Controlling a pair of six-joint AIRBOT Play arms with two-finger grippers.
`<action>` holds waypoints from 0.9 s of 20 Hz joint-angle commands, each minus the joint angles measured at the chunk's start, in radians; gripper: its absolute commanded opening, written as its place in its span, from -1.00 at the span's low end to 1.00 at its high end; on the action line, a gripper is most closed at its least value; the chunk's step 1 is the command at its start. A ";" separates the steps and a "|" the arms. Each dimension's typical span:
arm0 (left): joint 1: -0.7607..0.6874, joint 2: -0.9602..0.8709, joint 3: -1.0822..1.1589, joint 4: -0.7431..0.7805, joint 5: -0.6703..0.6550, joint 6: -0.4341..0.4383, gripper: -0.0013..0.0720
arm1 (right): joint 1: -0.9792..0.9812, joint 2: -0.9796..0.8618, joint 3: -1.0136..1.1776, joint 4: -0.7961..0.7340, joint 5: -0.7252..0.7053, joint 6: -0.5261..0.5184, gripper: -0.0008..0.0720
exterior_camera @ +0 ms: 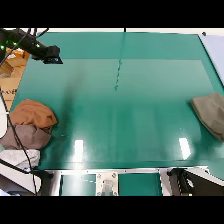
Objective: Fold the shirts.
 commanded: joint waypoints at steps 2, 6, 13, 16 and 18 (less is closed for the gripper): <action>0.000 0.000 0.000 -0.004 0.005 0.000 -0.90 | -0.135 0.023 -0.164 -0.003 -0.064 -0.033 -0.94; 0.000 0.000 0.000 -0.004 -0.014 0.000 -0.90 | -0.130 0.024 -0.209 -0.039 -0.082 -0.031 -0.93; 0.000 0.000 0.000 -0.004 -0.006 0.003 -0.90 | -0.157 0.024 0.212 -0.732 0.335 0.438 -0.21; 0.000 0.002 0.000 -0.003 -0.004 0.008 -0.90 | -0.061 0.031 0.309 -0.499 0.372 0.378 -0.93; 0.000 0.005 0.000 -0.008 -0.011 -0.002 -0.90 | 0.122 0.038 0.317 -0.390 0.337 0.358 -0.94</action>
